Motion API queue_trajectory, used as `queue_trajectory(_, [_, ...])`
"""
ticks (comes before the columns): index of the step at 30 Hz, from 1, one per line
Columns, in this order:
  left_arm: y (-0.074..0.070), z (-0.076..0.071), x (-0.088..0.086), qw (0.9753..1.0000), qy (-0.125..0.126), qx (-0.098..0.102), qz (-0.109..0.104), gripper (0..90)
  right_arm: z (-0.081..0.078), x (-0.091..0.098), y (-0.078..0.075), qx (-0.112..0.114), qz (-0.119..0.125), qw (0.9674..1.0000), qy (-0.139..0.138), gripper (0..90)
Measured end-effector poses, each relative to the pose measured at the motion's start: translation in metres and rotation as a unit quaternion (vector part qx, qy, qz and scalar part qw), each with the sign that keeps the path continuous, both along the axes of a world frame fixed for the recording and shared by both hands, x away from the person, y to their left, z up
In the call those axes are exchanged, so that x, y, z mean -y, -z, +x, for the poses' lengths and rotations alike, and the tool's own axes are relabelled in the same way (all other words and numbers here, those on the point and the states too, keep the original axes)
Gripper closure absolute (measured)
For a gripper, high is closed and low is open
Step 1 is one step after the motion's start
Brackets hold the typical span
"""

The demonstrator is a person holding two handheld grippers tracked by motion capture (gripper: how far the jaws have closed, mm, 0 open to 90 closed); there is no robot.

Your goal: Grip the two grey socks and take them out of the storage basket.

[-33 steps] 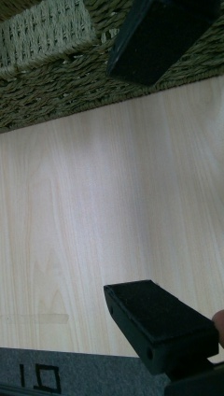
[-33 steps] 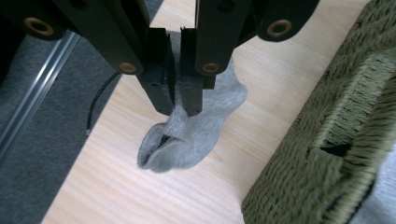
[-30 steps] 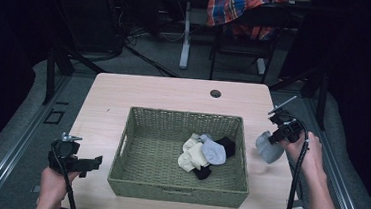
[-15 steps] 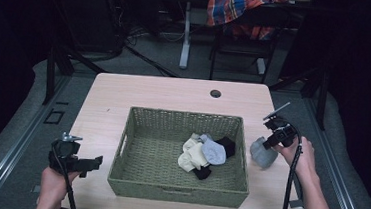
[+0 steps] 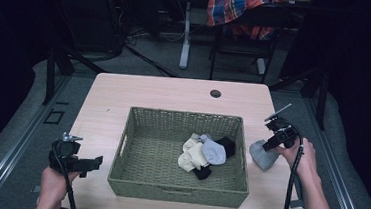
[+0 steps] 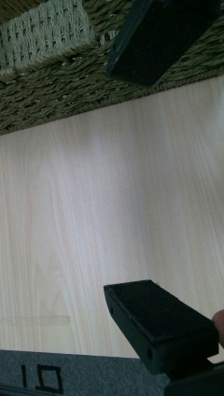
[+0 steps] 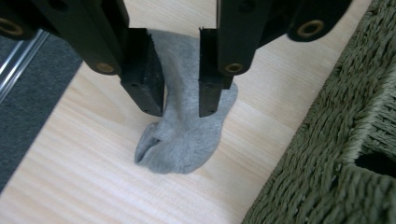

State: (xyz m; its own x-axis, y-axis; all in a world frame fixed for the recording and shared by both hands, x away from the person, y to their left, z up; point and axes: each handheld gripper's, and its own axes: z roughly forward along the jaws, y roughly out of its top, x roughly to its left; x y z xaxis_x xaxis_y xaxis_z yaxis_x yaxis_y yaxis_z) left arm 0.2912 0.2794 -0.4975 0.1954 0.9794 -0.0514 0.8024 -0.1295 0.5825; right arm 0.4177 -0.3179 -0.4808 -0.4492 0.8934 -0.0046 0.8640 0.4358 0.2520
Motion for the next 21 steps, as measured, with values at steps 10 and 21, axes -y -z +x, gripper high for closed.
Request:
queue_trajectory(10, [0.0,0.0,0.001,1.0,0.0,0.002,-0.001,0.8,-0.011,0.003,-0.031,0.038,0.005,0.9992,0.003,44.4])
queue_trajectory(21, [0.0,-0.001,0.002,1.0,0.0,0.0,0.0,0.8,-0.024,-0.013,-0.068,0.046,0.01,0.9984,-0.033,26.7])
